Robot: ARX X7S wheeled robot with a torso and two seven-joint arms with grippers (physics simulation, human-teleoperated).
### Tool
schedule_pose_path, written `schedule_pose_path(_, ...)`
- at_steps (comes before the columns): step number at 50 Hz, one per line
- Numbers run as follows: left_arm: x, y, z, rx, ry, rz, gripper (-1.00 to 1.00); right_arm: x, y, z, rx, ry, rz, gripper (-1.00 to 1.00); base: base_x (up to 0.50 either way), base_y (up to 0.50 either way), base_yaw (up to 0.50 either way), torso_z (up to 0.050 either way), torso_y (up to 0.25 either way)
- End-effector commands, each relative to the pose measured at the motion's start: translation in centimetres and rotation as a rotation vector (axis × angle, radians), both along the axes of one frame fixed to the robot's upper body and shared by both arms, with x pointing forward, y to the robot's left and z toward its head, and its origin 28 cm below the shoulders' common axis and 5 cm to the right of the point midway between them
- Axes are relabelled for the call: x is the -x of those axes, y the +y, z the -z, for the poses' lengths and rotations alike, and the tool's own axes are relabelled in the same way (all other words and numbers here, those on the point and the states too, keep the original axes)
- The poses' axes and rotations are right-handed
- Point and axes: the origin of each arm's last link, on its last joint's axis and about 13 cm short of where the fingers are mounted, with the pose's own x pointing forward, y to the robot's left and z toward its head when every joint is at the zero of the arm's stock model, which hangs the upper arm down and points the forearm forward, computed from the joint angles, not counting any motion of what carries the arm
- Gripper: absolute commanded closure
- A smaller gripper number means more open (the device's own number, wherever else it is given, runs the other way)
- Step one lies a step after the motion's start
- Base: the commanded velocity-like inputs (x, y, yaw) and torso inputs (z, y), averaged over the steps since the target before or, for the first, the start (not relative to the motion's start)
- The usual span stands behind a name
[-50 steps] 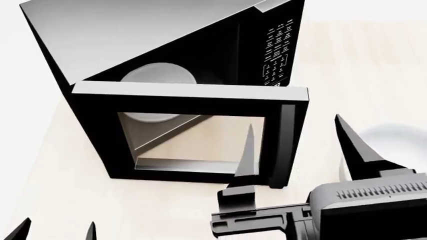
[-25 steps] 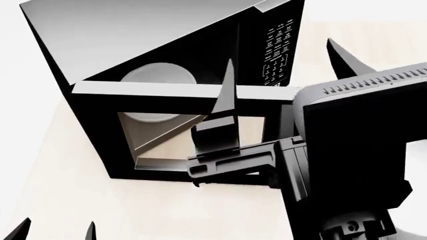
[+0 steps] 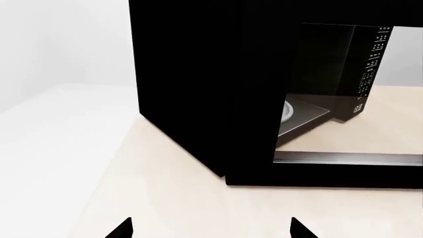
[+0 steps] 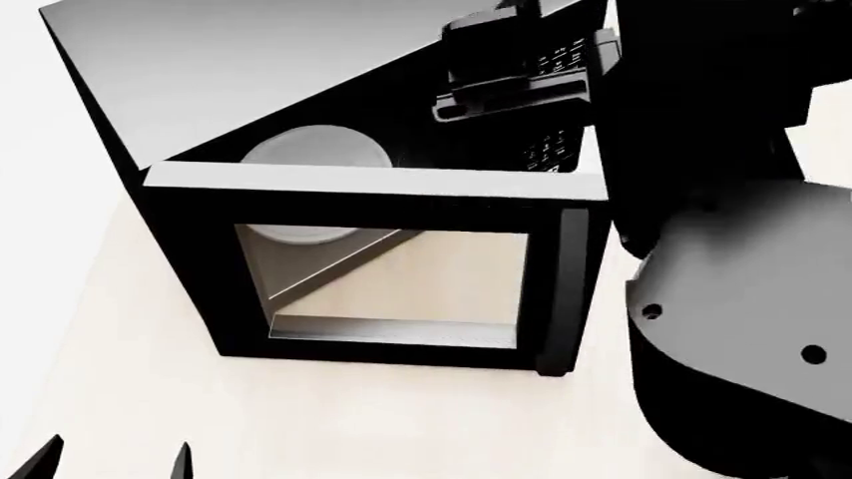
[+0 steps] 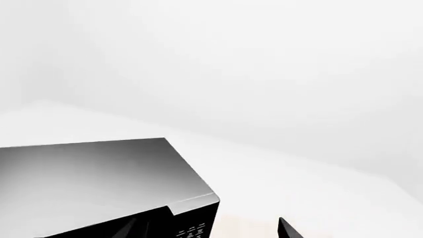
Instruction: Open the microwave.
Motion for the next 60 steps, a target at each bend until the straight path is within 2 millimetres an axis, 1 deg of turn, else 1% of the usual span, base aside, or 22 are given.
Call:
schedule_pose_path(1, 0.0, 0.0, 0.0, 0.003, 0.001, 0.001, -1.0, -2.1, 0.0, -2.5, 0.013, 0.069, 0.041, -1.0, 0.0, 0.0, 0.0, 0.0, 0.0)
schedule_pose_path(2, 0.0, 0.0, 0.0, 0.005, 0.001, 0.002, -1.0, -2.6, 0.0, -2.7, -0.004, 0.109, 0.022, -1.0, 0.0, 0.0, 0.0, 0.0, 0.0)
schedule_pose_path(3, 0.1, 0.1, 0.0, 0.005, 0.0, 0.002, -1.0, -2.7, -0.1, -2.9, 0.014, 0.116, 0.034, -1.0, 0.0, 0.0, 0.0, 0.0, 0.0)
schedule_pose_path(4, 0.1, 0.0, 0.0, 0.006, 0.001, 0.002, -1.0, -3.0, 0.0, -3.0, 0.002, 0.133, 0.007, -1.0, 0.0, 0.0, 0.0, 0.0, 0.0)
schedule_pose_path(5, 0.0, 0.1, -0.1, 0.006, 0.001, 0.001, -1.0, -3.3, -0.1, -3.1, 0.046, 0.142, 0.05, -1.0, 0.0, 0.0, 0.0, 0.0, 0.0)
schedule_pose_path(7, 0.1, 0.1, -0.1, 0.007, 0.0, 0.001, -1.0, -3.7, -0.2, -3.4, 0.009, 0.173, 0.024, -1.0, 0.0, 0.0, 0.0, 0.0, 0.0)
schedule_pose_path(9, 0.1, 0.1, -0.2, 0.009, -0.001, -0.001, -1.0, -4.2, -0.3, -3.5, 0.013, 0.221, 0.027, -1.0, 0.0, 0.0, 0.0, 0.0, 0.0)
schedule_pose_path(11, 0.1, 0.1, -0.2, 0.01, 0.0, -0.001, -1.0, -4.6, -0.4, -3.5, -0.023, 0.284, 0.027, -1.0, 0.0, 0.0, 0.0, 0.0, 0.0)
schedule_pose_path(14, 0.1, 0.1, -0.1, 0.011, 0.001, 0.0, -1.0, -5.1, -0.6, -3.6, -0.01, 0.308, 0.028, -1.0, 0.0, 0.0, 0.0, 0.0, 0.0)
schedule_pose_path(15, 0.0, 0.1, -0.1, 0.011, 0.002, 0.001, -1.0, -5.4, -0.7, -3.7, -0.046, 0.326, -0.003, -1.0, 0.0, 0.0, 0.0, 0.0, 0.0)
schedule_pose_path(16, 0.0, 0.1, -0.1, 0.011, 0.003, 0.002, -1.0, -5.6, -0.7, -3.8, -0.048, 0.354, 0.004, -1.0, 0.0, 0.0, 0.0, 0.0, 0.0)
schedule_pose_path(19, 0.1, 0.1, -0.1, 0.01, 0.003, 0.002, -1.0, -6.2, -0.8, -4.1, -0.04, 0.367, 0.023, -1.0, 0.0, 0.0, 0.0, 0.0, 0.0)
schedule_pose_path(25, 0.0, 0.1, -0.1, 0.009, 0.004, 0.0, -1.0, -7.0, -0.8, -4.0, -0.063, 0.43, 0.037, -1.0, 0.0, 0.0, 0.0, 0.0, 0.0)
schedule_pose_path(38, 0.0, 0.1, -0.1, 0.009, 0.004, 0.005, -1.0, -8.3, -0.5, -3.1, -0.091, 0.524, 0.032, -1.0, 0.0, 0.0, 0.0, 0.0, 0.0)
schedule_pose_path(43, 0.0, 0.1, -0.1, 0.011, 0.002, 0.007, -1.0, -8.8, -0.5, -2.0, -0.116, 0.573, 0.005, -1.0, 0.0, 0.0, 0.0, 0.0, 0.0)
schedule_pose_path(45, 0.0, 0.1, -0.1, 0.009, 0.001, 0.005, -1.0, -9.3, -0.4, -1.4, -0.114, 0.579, 0.009, -1.0, 0.0, 0.0, 0.0, 0.0, 0.0)
schedule_pose_path(51, 0.0, 0.2, -0.1, 0.009, 0.0, 0.003, -1.0, -9.8, -0.3, -0.5, -0.102, 0.594, 0.019, -1.0, 0.0, 0.0, 0.0, 0.0, 0.0)
schedule_pose_path(60, 0.0, 0.2, -0.1, 0.011, -0.001, 0.002, -1.0, -10.3, -0.2, 0.3, -0.108, 0.61, 0.013, -1.0, 0.0, 0.0, 0.0, 0.0, 0.0)
